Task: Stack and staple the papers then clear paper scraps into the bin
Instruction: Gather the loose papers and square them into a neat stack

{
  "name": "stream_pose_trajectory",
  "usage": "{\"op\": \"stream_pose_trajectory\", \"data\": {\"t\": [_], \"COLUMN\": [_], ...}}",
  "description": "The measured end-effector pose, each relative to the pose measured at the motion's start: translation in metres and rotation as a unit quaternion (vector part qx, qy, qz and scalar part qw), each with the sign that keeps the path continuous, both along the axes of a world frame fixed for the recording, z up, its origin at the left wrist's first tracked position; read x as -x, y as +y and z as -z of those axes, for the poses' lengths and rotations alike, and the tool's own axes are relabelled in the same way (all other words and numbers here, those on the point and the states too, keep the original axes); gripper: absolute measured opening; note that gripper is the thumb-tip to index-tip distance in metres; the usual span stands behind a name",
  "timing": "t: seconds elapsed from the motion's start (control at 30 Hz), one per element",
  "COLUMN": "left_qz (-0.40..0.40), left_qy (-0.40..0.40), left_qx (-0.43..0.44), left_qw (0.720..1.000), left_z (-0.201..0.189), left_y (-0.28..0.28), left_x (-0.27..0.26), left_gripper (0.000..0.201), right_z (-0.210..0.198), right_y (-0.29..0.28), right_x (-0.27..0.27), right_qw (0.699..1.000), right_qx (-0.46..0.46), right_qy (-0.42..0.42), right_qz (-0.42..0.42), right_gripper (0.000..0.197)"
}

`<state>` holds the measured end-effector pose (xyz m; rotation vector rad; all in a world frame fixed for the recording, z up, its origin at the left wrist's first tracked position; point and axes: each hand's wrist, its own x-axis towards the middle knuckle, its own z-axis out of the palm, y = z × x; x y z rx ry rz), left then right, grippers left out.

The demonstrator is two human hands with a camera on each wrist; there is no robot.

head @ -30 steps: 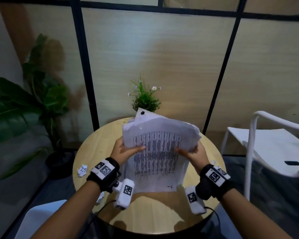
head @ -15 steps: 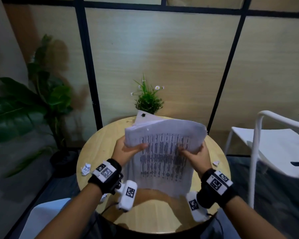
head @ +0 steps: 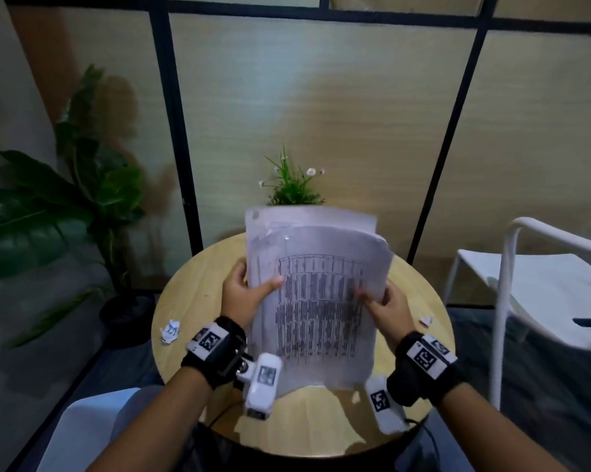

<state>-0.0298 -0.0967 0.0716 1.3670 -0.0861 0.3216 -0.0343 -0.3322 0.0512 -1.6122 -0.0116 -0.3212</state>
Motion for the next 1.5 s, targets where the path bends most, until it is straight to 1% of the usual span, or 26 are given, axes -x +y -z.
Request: {"op": "stream_pose_trajectory", "data": {"t": [0.03,0.1,0.17,0.2,0.23,0.3,0.37,0.43,0.5,0.53,0.6,0.63,0.67,0.7,0.73,0.77,0.8,0.87,0.93,1.03,1.1,1.2,1.27,1.33,1.4,1.5], "left_qz": [0.001,-0.002,-0.024,-0.038,-0.047,-0.066,-0.083,-0.091,-0.073,-0.065,-0.045,-0.038,-0.037,-0.038,-0.044,-0.053,-0.063,-0.088,-0.083,-0.049,-0.059,-0.064,-0.061,-0.059,-0.072,-0.086], "left_qy": [0.014,0.038,0.036,0.021,-0.005,-0.057,-0.077,-0.077,-0.056,-0.034,-0.001,0.006,0.011,0.006,0.0,-0.015,-0.035,-0.085,-0.129,-0.124,-0.08,0.004,0.048,0.053,0.031,0.006], "left_qx": [-0.042,-0.079,-0.099,-0.109,-0.113,-0.115,-0.12,-0.094,-0.07,-0.069,-0.083,-0.095,-0.111,-0.122,-0.131,-0.136,-0.143,-0.152,-0.125,-0.075,-0.092,-0.138,-0.177,-0.216,-0.229,-0.198], "left_qw": [0.999,0.996,0.994,0.993,0.992,0.99,0.986,0.988,0.993,0.995,0.996,0.995,0.993,0.992,0.99,0.989,0.987,0.981,0.98,0.988,0.991,0.988,0.981,0.973,0.97,0.977], "left_z": [0.011,0.026,0.026,0.019,0.009,-0.009,-0.02,-0.012,0.005,0.017,0.033,0.037,0.038,0.036,0.032,0.027,0.019,-0.001,-0.017,-0.016,0.002,0.025,0.036,0.04,0.034,0.018], "left_y": [-0.001,-0.004,-0.005,-0.005,-0.006,-0.006,-0.007,-0.003,0.0,0.0,-0.001,0.0,-0.001,-0.002,-0.002,-0.003,-0.004,-0.007,-0.011,-0.015,-0.012,-0.006,0.0,0.003,0.004,0.003], "left_x": [0.003,0.006,0.006,0.006,0.007,0.007,0.008,0.007,0.007,0.006,0.004,0.001,-0.001,-0.002,-0.003,-0.003,-0.002,0.002,0.007,0.014,0.015,0.011,0.007,0.003,0.002,0.003], "left_gripper": [0.032,0.028,0.026,0.03,0.038,0.061,0.084,0.105,0.11,0.108,0.099,0.09,0.079,0.067,0.057,0.051,0.046,0.036,0.032,0.035,0.04,0.051,0.049,0.036,0.028,0.035], "right_z": [0.009,0.018,0.015,0.01,0.001,-0.018,-0.03,-0.03,-0.016,-0.006,0.009,0.013,0.014,0.012,0.007,0.0,-0.008,-0.025,-0.033,-0.023,-0.008,0.009,0.01,0.002,-0.008,-0.018], "right_y": [0.002,0.005,0.005,0.005,0.005,0.005,0.003,0.0,-0.001,-0.001,0.002,0.004,0.006,0.008,0.011,0.013,0.016,0.021,0.026,0.029,0.028,0.024,0.024,0.026,0.028,0.027], "right_x": [0.001,-0.001,-0.003,-0.004,-0.004,-0.001,0.003,0.009,0.015,0.019,0.024,0.024,0.024,0.021,0.019,0.016,0.016,0.016,0.016,0.015,0.015,0.018,0.017,0.014,0.013,0.017], "right_qw": [1.0,1.0,1.0,1.0,0.999,0.996,0.992,0.993,0.996,0.998,0.999,0.999,0.999,0.999,0.999,0.999,0.999,0.997,0.994,0.992,0.993,0.999,0.999,0.999,0.999,0.996], "right_qx": [0.0,0.005,0.005,-0.004,-0.021,-0.056,-0.074,-0.064,-0.022,-0.004,0.015,0.023,0.036,0.036,0.024,0.01,-0.002,-0.037,-0.065,-0.059,-0.049,-0.02,0.01,0.017,-0.002,-0.063], "right_qy": [0.016,0.025,0.007,-0.006,-0.023,-0.067,-0.103,-0.104,-0.081,-0.066,-0.037,-0.027,-0.019,-0.015,-0.013,-0.019,-0.03,-0.06,-0.089,-0.096,-0.077,-0.022,0.007,0.014,-0.005,-0.047], "right_qz": [-0.001,0.01,0.028,0.028,0.023,0.011,0.002,0.001,0.005,0.001,-0.013,-0.007,0.006,0.019,0.029,0.036,0.037,0.027,0.019,0.049,0.068,0.04,0.038,0.043,0.042,0.031], "right_gripper": [0.022,0.012,0.016,0.019,0.022,0.027,0.029,0.032,0.043,0.046,0.038,0.033,0.034,0.035,0.027,0.018,0.015,0.02,0.027,0.033,0.037,0.037,0.031,0.022,0.02,0.024]}}
